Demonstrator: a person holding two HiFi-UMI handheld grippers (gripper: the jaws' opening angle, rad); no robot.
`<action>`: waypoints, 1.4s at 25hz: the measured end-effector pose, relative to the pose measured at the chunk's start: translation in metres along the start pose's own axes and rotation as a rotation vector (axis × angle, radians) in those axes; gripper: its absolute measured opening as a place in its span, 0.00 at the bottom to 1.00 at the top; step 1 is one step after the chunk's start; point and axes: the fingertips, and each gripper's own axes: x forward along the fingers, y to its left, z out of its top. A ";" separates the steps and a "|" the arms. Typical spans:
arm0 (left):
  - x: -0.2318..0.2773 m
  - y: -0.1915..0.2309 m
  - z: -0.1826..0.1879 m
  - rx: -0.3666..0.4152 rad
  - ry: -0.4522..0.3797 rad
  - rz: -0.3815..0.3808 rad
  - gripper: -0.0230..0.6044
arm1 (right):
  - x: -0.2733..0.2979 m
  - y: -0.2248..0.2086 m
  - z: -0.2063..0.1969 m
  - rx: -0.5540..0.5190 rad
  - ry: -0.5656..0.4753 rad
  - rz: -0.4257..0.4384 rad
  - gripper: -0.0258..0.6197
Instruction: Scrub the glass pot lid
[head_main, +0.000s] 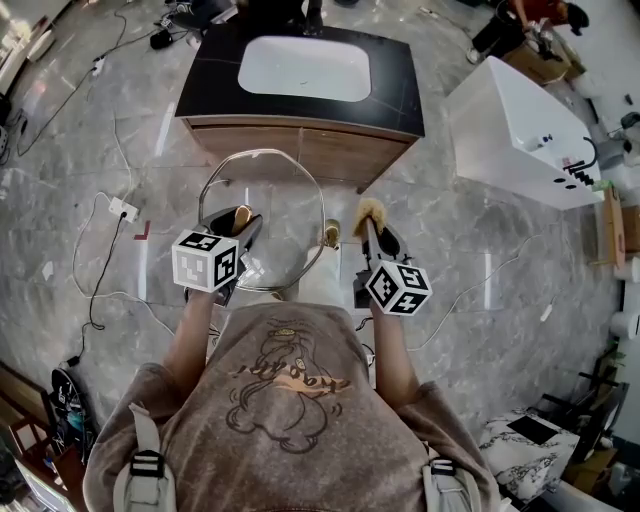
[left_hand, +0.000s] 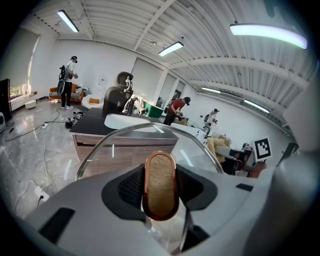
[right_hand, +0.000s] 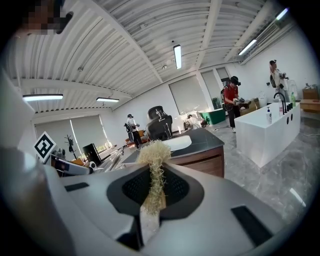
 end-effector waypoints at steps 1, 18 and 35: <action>0.005 0.002 0.004 0.003 0.001 0.001 0.32 | 0.005 -0.003 0.002 0.000 0.000 0.002 0.12; 0.114 0.028 0.093 0.015 0.038 -0.002 0.32 | 0.114 -0.069 0.062 0.001 0.040 0.032 0.12; 0.228 0.017 0.182 -0.019 0.035 0.014 0.32 | 0.197 -0.160 0.147 -0.028 0.057 0.066 0.12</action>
